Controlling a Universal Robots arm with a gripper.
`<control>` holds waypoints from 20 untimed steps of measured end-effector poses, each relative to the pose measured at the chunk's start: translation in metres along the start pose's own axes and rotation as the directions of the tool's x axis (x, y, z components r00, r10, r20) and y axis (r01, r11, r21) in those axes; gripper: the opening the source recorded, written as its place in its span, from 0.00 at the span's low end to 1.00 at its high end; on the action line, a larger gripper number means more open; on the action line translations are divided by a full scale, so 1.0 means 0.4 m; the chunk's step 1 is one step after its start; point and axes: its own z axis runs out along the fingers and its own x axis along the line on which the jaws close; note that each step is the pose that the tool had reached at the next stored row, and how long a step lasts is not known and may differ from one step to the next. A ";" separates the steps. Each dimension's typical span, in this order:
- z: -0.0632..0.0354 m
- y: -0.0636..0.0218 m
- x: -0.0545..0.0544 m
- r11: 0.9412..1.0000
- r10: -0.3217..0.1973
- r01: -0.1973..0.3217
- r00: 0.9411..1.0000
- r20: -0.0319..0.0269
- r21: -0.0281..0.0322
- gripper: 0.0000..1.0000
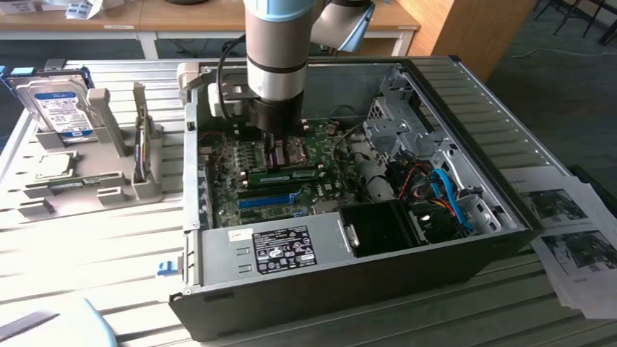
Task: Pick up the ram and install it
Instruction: 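Press down the ram until it locks into place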
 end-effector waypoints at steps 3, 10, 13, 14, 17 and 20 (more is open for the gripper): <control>0.000 0.000 0.000 1.000 0.000 0.000 1.000 0.000 0.000 0.09; 0.002 0.002 0.001 1.000 0.000 0.000 1.000 0.002 0.000 0.09; 0.003 0.002 0.002 1.000 0.000 0.000 1.000 0.002 0.000 0.09; 0.003 0.002 0.002 1.000 0.000 0.000 1.000 0.002 0.000 0.09; 0.005 0.003 0.003 1.000 0.000 0.000 1.000 0.002 0.000 0.09; 0.006 0.003 0.003 1.000 0.000 0.000 1.000 0.002 0.000 0.09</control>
